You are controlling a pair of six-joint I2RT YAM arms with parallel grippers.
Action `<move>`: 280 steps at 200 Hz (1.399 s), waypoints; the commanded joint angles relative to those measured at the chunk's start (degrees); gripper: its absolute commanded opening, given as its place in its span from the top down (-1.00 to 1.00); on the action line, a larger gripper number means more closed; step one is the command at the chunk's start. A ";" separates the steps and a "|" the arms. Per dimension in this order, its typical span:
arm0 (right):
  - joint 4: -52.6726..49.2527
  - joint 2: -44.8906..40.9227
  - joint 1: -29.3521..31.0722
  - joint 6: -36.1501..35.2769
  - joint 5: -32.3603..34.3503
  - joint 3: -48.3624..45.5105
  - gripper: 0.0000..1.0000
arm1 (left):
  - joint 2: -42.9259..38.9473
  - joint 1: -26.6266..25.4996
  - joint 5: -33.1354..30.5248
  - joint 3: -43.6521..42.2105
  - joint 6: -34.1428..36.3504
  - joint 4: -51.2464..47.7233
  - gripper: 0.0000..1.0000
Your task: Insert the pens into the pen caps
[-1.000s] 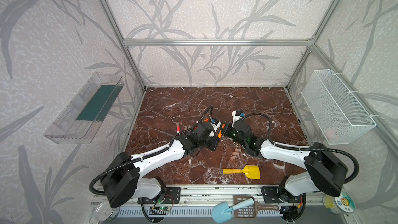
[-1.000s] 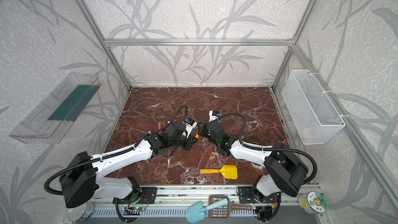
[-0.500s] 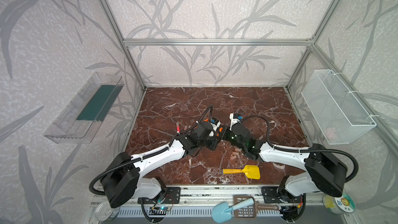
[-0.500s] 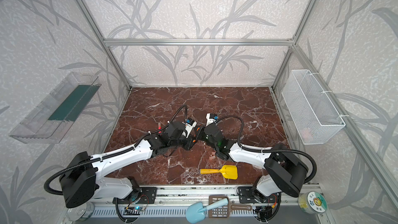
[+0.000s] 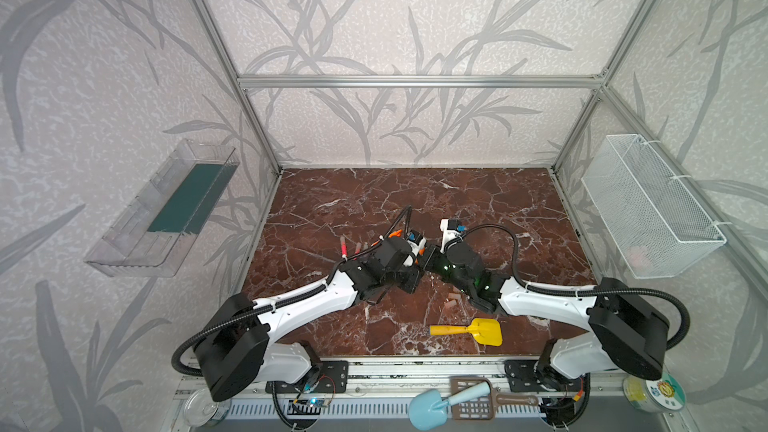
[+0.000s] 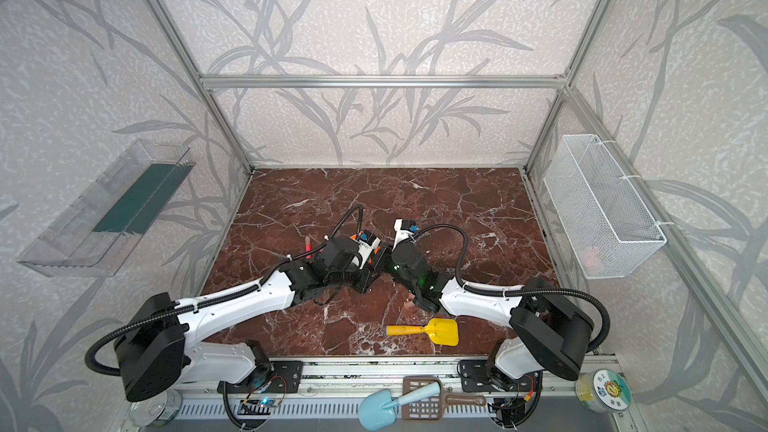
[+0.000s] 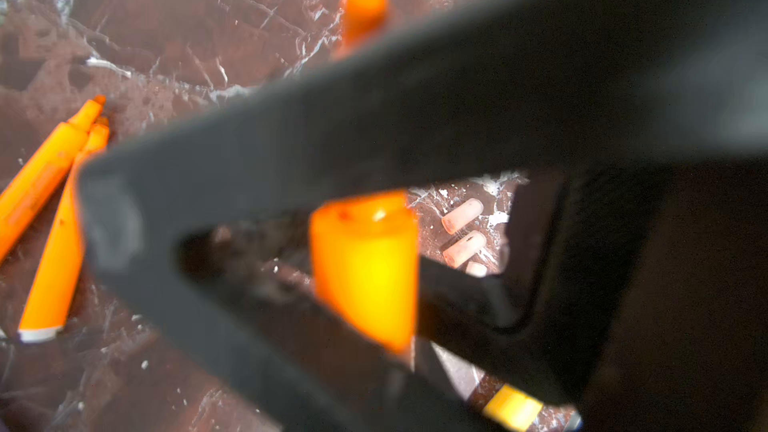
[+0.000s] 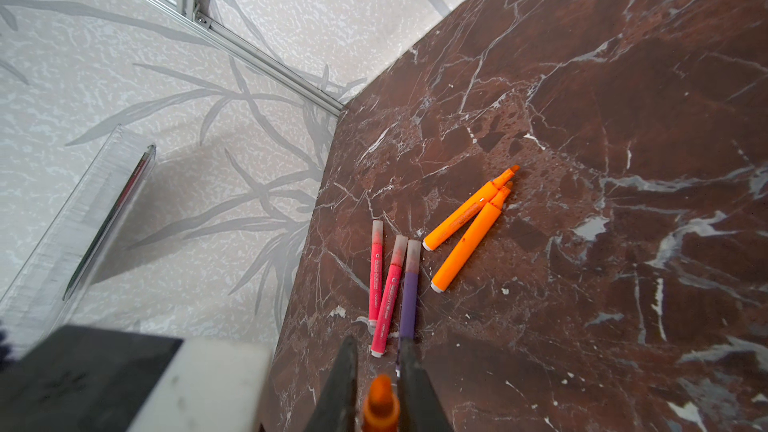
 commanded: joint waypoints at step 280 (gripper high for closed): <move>11.52 2.27 0.93 6.79 0.23 -6.00 0.06 | -5.03 0.10 -2.36 -4.20 -1.36 7.15 1.00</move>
